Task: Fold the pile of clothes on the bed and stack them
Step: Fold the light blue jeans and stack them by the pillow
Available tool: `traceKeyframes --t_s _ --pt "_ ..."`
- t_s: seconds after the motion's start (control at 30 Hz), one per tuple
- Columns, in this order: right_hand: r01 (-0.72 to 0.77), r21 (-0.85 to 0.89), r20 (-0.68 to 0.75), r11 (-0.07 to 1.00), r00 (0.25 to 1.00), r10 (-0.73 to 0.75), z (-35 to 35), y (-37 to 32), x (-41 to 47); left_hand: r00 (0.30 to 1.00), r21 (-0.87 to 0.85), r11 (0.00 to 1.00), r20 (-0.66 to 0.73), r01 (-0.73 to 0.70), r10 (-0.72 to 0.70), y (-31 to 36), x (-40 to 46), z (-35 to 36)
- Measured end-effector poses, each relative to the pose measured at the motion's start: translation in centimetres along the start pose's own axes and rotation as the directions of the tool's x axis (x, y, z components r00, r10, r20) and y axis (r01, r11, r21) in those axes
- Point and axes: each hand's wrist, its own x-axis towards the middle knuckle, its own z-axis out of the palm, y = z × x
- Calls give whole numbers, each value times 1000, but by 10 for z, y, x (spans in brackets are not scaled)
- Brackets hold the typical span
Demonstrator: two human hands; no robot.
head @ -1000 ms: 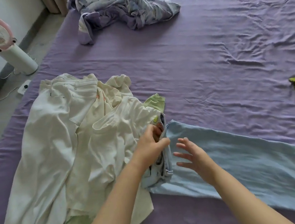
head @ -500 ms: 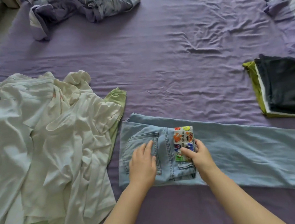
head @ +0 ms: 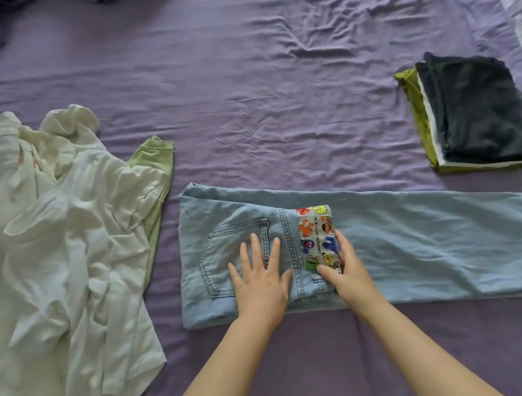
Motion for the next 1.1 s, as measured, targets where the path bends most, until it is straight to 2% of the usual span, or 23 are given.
traceKeyframes --t_s 0.1,0.17,0.23,0.33,0.4,0.43,0.47,0.57,0.67,0.77,0.87,0.9,0.97,1.03,1.07,1.1 --pt "-46 -82 -44 996 998 43 -1 -1 -10 999 50 998 13 -42 42 -4 0 3" --pt "-20 -391 -148 920 988 -42 -1 -3 -10 997 65 995 30 -72 70 -8 3 4" --pt "82 -670 -166 738 952 -256 3 -12 -7 994 50 994 31 -102 100 -15 6 4" --pt "301 -795 20 527 881 -472 18 -27 3 994 2 994 -38 -105 105 -31 8 4" --pt "382 -847 161 369 846 -508 33 -26 7 992 5 998 -108 -61 62 -43 8 2" --pt "387 -867 204 313 850 -486 39 -24 9 990 17 999 -129 -50 52 -49 9 2" --pt "373 -877 219 303 871 -439 43 -20 9 988 33 998 -143 -51 55 -55 9 3" --pt "247 -904 154 349 949 -273 46 5 17 988 45 998 -145 -44 50 -75 12 3" --pt "171 -924 122 341 979 -161 48 25 28 989 20 999 -142 38 -34 -96 17 1" --pt "151 -930 138 335 988 -62 50 21 35 979 -170 973 -103 156 -175 -112 16 -7" --pt "163 -923 177 347 984 8 46 9 34 953 -414 882 -91 227 -288 -120 15 -24" --pt "167 -919 191 358 981 33 43 1 33 946 -519 823 -78 230 -314 -121 16 -30" --pt "160 -917 205 366 975 89 39 -17 26 929 -741 609 53 283 -367 -121 18 -44" --pt "142 -912 192 386 977 95 38 -39 14 908 -877 327 233 351 -349 -119 16 -57" --pt "138 -894 179 426 982 57 39 -51 7 903 -901 229 288 369 -320 -115 11 -64" --pt "145 -855 171 498 985 8 42 -63 0 908 -914 178 308 366 -285 -110 5 -70"
